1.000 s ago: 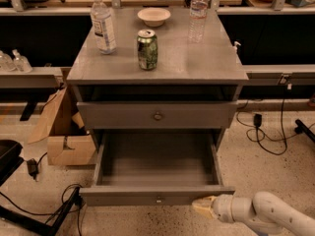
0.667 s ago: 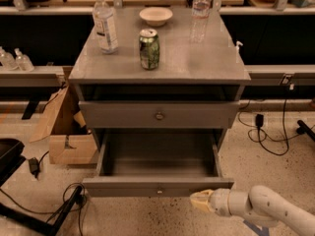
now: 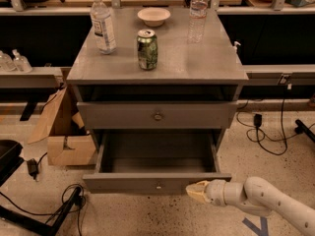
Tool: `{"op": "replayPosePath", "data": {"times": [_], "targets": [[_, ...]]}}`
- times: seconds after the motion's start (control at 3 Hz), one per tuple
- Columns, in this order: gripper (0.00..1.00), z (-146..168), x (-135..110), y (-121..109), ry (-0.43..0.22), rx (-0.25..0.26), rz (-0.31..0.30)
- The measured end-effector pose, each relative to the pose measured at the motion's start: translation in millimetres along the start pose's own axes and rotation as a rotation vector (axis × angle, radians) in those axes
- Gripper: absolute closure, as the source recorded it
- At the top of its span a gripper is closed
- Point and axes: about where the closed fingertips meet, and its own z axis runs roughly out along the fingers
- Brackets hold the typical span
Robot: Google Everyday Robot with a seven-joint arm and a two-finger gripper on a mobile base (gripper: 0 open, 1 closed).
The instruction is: Close middle drawer
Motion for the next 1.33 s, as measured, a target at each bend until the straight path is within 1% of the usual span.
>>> {"op": "replayPosePath", "data": {"times": [0.33,0.67,1.0,1.33], "targets": [[1.0,0,0,0,0.0,0.0,0.0],[1.0,1,4,7,0.012,-0.007,0.011],[1.0,-4,15,26,0.064,-0.013,0.025],[1.0,-4,19,38,0.084,-0.043,0.003]]}}
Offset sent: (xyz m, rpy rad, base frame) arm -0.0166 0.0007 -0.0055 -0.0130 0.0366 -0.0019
